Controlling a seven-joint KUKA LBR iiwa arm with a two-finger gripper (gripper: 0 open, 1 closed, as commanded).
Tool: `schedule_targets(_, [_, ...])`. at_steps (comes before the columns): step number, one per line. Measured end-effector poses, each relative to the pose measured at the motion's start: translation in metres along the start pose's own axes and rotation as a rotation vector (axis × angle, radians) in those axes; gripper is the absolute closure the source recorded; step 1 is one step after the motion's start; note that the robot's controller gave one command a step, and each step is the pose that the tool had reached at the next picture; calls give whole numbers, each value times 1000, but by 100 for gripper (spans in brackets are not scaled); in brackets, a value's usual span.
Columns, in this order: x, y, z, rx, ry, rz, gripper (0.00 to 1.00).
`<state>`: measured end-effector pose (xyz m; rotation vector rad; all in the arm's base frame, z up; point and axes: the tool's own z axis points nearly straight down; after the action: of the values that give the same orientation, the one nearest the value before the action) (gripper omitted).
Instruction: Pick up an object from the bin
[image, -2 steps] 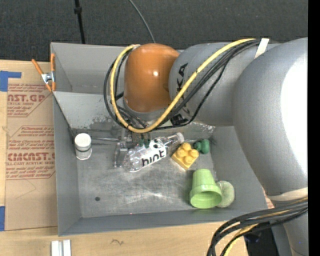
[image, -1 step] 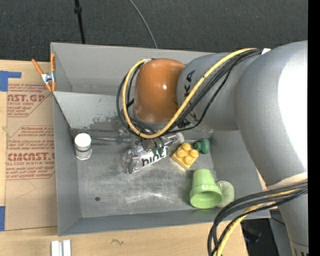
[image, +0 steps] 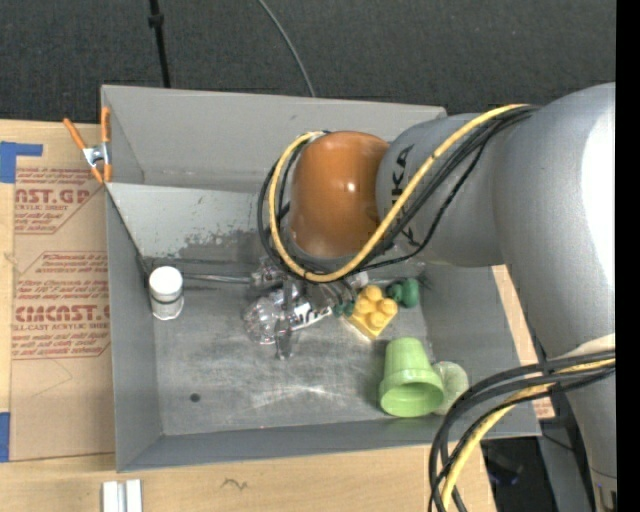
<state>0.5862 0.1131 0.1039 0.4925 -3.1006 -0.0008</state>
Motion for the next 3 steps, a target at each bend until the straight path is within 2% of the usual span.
schedule_targets(1, [3,-33,1,1,-3,17,0])
schedule_targets(2, [4,-25,25,1,-4,-76,0])
schedule_targets(3, [0,-29,28,-3,-9,23,100])
